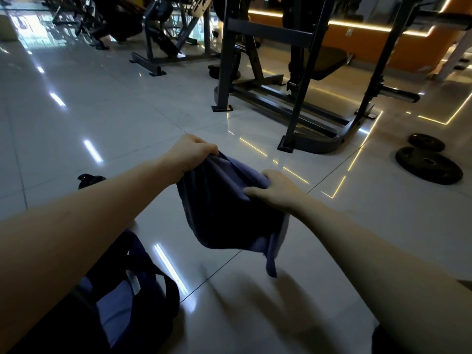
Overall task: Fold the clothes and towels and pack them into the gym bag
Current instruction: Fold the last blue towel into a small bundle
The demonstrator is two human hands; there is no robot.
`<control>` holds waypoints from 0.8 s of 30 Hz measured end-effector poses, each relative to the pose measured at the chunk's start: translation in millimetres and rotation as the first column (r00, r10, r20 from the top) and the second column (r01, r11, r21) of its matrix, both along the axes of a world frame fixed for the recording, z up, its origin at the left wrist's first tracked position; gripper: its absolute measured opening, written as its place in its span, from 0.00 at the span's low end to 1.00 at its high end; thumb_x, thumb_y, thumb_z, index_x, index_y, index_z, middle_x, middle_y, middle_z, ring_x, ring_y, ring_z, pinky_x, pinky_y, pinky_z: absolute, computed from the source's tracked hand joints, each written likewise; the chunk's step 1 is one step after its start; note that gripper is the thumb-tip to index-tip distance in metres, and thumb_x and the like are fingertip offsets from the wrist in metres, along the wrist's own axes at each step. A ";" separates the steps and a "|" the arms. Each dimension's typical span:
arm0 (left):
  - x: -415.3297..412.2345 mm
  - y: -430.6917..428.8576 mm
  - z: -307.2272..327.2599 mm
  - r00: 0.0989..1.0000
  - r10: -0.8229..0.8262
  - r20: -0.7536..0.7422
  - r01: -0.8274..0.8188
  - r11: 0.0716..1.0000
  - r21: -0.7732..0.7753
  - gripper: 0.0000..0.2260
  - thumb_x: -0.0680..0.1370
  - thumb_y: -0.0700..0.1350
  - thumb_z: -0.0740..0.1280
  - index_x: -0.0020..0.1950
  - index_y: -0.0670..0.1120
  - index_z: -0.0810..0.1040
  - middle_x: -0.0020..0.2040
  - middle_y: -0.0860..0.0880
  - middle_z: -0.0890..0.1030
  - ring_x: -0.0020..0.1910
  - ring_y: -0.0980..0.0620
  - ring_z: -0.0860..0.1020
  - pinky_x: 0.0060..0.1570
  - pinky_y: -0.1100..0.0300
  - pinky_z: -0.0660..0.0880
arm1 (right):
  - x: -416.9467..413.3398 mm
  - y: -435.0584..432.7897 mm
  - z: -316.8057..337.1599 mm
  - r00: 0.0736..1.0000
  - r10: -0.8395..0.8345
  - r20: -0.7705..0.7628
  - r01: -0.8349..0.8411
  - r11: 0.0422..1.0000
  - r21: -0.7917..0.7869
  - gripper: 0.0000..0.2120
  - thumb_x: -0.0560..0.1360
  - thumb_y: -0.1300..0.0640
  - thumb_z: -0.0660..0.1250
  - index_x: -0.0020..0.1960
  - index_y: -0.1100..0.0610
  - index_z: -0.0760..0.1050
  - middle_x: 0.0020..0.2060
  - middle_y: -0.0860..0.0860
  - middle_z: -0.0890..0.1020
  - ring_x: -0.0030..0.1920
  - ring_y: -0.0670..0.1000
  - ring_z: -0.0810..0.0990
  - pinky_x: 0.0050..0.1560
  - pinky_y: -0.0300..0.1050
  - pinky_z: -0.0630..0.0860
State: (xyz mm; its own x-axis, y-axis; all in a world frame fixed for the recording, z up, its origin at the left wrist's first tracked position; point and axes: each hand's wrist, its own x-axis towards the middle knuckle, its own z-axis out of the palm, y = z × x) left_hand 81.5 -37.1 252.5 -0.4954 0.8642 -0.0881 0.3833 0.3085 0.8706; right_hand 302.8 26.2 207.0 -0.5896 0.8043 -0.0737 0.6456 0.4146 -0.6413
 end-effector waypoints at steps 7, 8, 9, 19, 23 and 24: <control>-13.1 -2.8 -3.3 0.996 0.089 0.008 -0.088 0.993 -0.083 0.07 0.73 0.46 0.72 0.40 0.43 0.81 0.38 0.44 0.79 0.37 0.46 0.78 0.36 0.57 0.74 | 15.7 1.3 -4.5 0.983 0.024 0.179 -0.091 0.923 0.375 0.14 0.72 0.58 0.68 0.54 0.52 0.67 0.45 0.52 0.77 0.44 0.56 0.77 0.43 0.50 0.73; -15.7 -2.8 -4.1 0.993 0.113 0.015 -0.112 0.990 -0.084 0.07 0.72 0.47 0.72 0.41 0.43 0.81 0.39 0.44 0.79 0.38 0.46 0.78 0.37 0.57 0.75 | 17.6 1.6 -5.9 0.981 0.020 0.194 -0.105 0.891 0.443 0.13 0.72 0.57 0.68 0.54 0.53 0.68 0.46 0.52 0.76 0.45 0.57 0.76 0.44 0.51 0.74; -18.0 -2.9 -5.2 0.991 0.136 0.021 -0.134 0.987 -0.084 0.07 0.71 0.47 0.72 0.41 0.43 0.81 0.39 0.43 0.79 0.38 0.45 0.78 0.38 0.57 0.75 | 19.0 2.1 -7.9 0.977 0.013 0.214 -0.122 0.854 0.507 0.11 0.72 0.56 0.68 0.53 0.53 0.70 0.48 0.51 0.74 0.46 0.56 0.75 0.44 0.50 0.74; -21.4 -4.0 -23.3 0.982 0.188 0.023 -0.185 0.978 -0.095 0.07 0.74 0.44 0.73 0.43 0.41 0.80 0.39 0.44 0.78 0.35 0.47 0.75 0.35 0.58 0.72 | 30.2 14.8 -14.4 0.962 -0.187 0.197 0.136 0.960 0.246 0.07 0.71 0.60 0.67 0.48 0.53 0.73 0.45 0.53 0.78 0.46 0.57 0.77 0.45 0.51 0.76; -16.9 2.4 -24.1 0.986 0.165 0.029 -0.162 0.984 -0.075 0.06 0.73 0.43 0.72 0.40 0.40 0.81 0.38 0.43 0.79 0.37 0.45 0.78 0.38 0.57 0.75 | 41.5 16.9 -23.5 0.879 -0.303 0.369 0.173 0.922 0.345 0.05 0.73 0.63 0.63 0.47 0.56 0.72 0.43 0.55 0.77 0.47 0.59 0.77 0.46 0.49 0.73; -16.8 3.3 -24.1 0.985 0.167 0.037 -0.164 0.983 -0.082 0.06 0.73 0.43 0.72 0.40 0.41 0.81 0.38 0.43 0.80 0.38 0.44 0.78 0.39 0.56 0.76 | 43.7 17.8 -25.5 0.890 -0.314 0.330 0.218 0.930 0.297 0.05 0.74 0.65 0.61 0.47 0.57 0.74 0.43 0.55 0.78 0.47 0.59 0.78 0.46 0.50 0.75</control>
